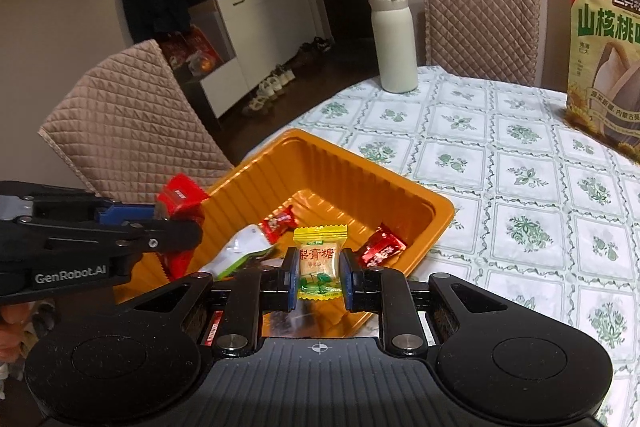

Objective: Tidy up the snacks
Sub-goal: 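Lower both candies into the orange tray and open both grippers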

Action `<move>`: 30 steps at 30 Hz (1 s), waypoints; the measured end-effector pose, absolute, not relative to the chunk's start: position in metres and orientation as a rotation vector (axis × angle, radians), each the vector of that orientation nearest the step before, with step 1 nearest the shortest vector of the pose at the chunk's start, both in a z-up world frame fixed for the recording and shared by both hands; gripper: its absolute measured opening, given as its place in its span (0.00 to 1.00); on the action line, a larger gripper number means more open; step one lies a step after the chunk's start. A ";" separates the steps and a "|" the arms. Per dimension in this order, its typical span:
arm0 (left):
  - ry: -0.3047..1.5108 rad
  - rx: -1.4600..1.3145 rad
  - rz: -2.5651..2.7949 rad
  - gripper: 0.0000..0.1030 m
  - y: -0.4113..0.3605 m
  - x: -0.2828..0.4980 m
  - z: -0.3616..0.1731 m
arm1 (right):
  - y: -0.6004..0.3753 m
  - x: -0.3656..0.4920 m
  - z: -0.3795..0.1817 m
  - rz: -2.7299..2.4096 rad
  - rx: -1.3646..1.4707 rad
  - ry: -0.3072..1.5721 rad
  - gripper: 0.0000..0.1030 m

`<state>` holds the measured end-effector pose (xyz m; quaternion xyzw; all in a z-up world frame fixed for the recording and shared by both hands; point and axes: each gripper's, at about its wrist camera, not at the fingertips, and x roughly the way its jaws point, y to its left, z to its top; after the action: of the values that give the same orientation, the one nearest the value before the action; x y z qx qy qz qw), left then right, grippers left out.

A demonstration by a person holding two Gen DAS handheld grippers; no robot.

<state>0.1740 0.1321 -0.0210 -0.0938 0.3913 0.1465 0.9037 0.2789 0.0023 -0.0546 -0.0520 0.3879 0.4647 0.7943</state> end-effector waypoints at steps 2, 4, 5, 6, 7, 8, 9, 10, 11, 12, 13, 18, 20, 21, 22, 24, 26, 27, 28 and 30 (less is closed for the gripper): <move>0.813 -0.196 0.301 0.20 0.135 0.178 -0.024 | 0.006 0.284 -0.058 0.988 -0.125 0.843 0.21; 0.816 -0.198 0.296 0.20 0.138 0.181 -0.027 | 0.011 0.288 -0.062 0.984 -0.138 0.851 0.21; 0.818 -0.200 0.293 0.20 0.139 0.182 -0.028 | 0.012 0.289 -0.063 0.980 -0.147 0.853 0.21; 0.821 -0.202 0.291 0.20 0.140 0.184 -0.029 | 0.014 0.290 -0.065 0.978 -0.156 0.855 0.21; 0.823 -0.202 0.289 0.20 0.141 0.186 -0.030 | 0.016 0.292 -0.066 0.975 -0.165 0.859 0.21; 0.825 -0.202 0.287 0.20 0.142 0.187 -0.031 | 0.017 0.293 -0.068 0.972 -0.172 0.860 0.21; 0.827 -0.203 0.285 0.20 0.143 0.189 -0.032 | 0.019 0.294 -0.070 0.968 -0.179 0.862 0.21; 0.828 -0.204 0.281 0.20 0.144 0.191 -0.033 | 0.020 0.295 -0.071 0.964 -0.183 0.865 0.21; 0.830 -0.205 0.280 0.20 0.145 0.192 -0.035 | 0.021 0.297 -0.073 0.961 -0.187 0.868 0.21; 0.833 -0.206 0.278 0.20 0.145 0.193 -0.036 | 0.021 0.298 -0.074 0.958 -0.191 0.870 0.21; 0.836 -0.207 0.277 0.20 0.146 0.195 -0.038 | 0.023 0.298 -0.075 0.955 -0.196 0.872 0.21; 0.850 -0.210 0.269 0.20 0.149 0.199 -0.044 | 0.028 0.302 -0.081 0.944 -0.216 0.885 0.21; 0.854 -0.210 0.267 0.20 0.150 0.200 -0.045 | 0.031 0.303 -0.083 0.938 -0.231 0.884 0.21; 0.856 -0.211 0.266 0.20 0.150 0.201 -0.046 | 0.032 0.303 -0.084 0.937 -0.236 0.886 0.21; 0.858 -0.211 0.265 0.20 0.151 0.202 -0.047 | 0.034 0.304 -0.085 0.936 -0.240 0.887 0.21; 0.862 -0.210 0.265 0.20 0.152 0.203 -0.049 | 0.037 0.305 -0.086 0.934 -0.245 0.888 0.21; 0.864 -0.210 0.264 0.20 0.154 0.204 -0.050 | 0.039 0.305 -0.088 0.933 -0.249 0.887 0.21; 0.865 -0.210 0.264 0.20 0.154 0.204 -0.050 | 0.041 0.305 -0.088 0.933 -0.251 0.888 0.21; 0.866 -0.210 0.263 0.20 0.155 0.205 -0.050 | 0.042 0.305 -0.089 0.934 -0.252 0.889 0.21; 0.867 -0.210 0.262 0.20 0.157 0.206 -0.051 | 0.044 0.306 -0.090 0.934 -0.254 0.891 0.21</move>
<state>0.2061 0.1566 -0.0511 -0.1012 0.4180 0.1264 0.8939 0.3056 0.0445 -0.0904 -0.1181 0.4139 0.4341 0.7914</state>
